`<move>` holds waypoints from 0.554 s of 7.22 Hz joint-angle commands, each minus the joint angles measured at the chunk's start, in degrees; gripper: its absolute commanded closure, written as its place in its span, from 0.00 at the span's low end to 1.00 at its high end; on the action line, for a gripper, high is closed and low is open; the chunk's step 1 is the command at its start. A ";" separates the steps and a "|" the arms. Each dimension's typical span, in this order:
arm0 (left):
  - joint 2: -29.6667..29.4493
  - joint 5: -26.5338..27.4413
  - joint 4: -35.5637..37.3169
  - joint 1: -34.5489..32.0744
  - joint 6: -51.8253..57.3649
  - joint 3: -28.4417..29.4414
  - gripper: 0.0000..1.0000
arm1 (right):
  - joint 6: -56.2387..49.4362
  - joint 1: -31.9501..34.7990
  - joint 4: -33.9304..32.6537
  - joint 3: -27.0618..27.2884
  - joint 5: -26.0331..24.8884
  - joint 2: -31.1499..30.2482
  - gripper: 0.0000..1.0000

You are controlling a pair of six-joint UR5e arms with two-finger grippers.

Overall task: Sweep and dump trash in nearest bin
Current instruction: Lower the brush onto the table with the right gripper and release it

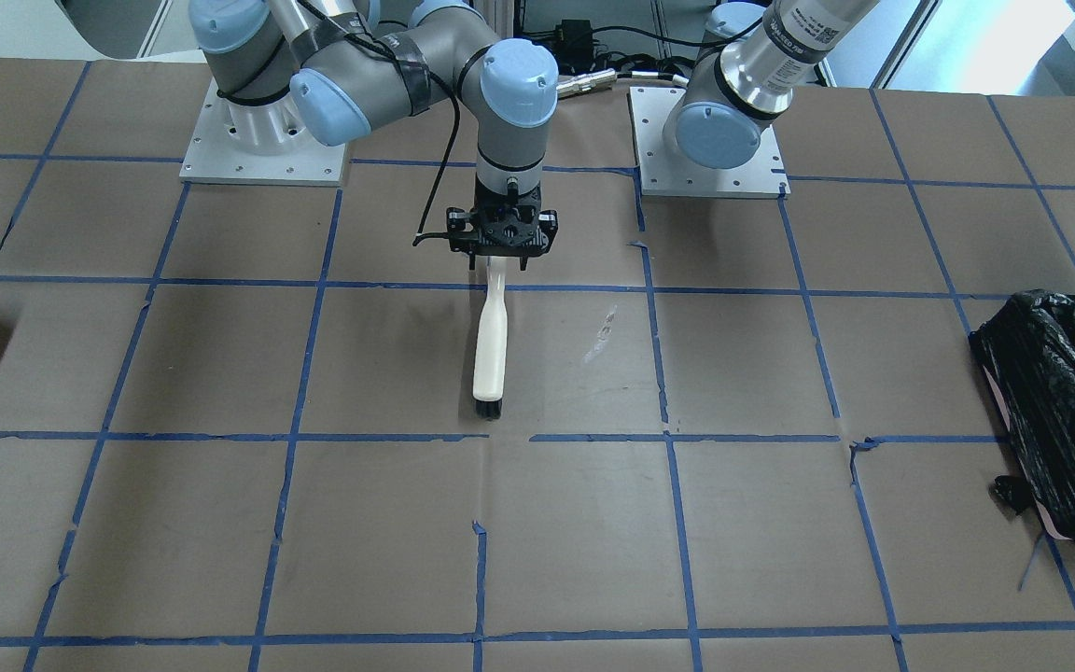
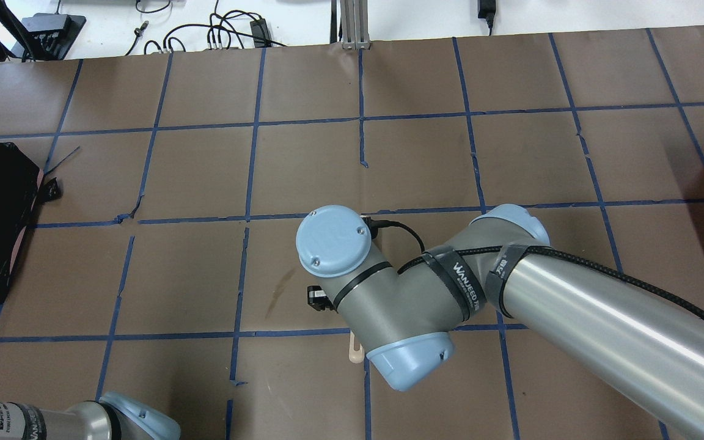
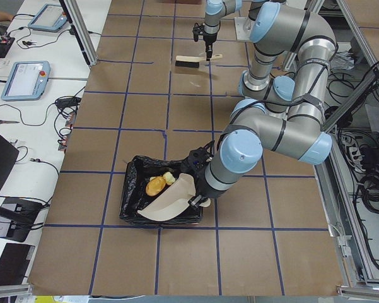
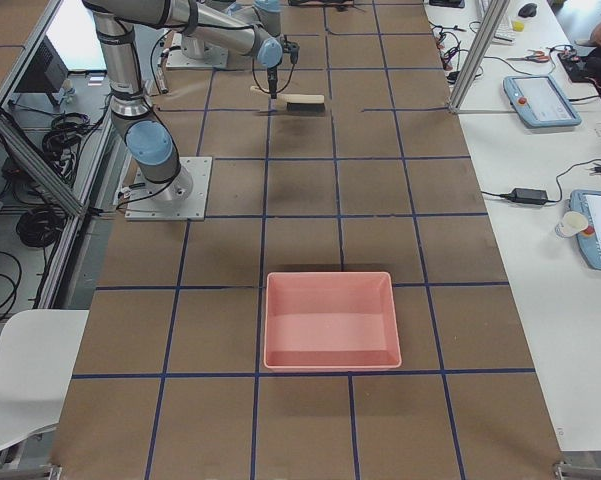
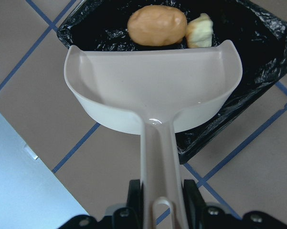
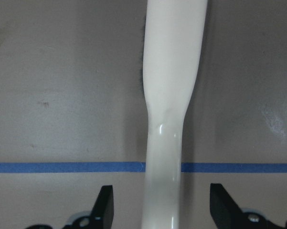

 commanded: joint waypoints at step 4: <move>5.39 -2.17 -0.98 -1.76 -0.05 0.88 0.93 | -8.90 -8.65 15.79 -12.20 1.70 -1.40 0.22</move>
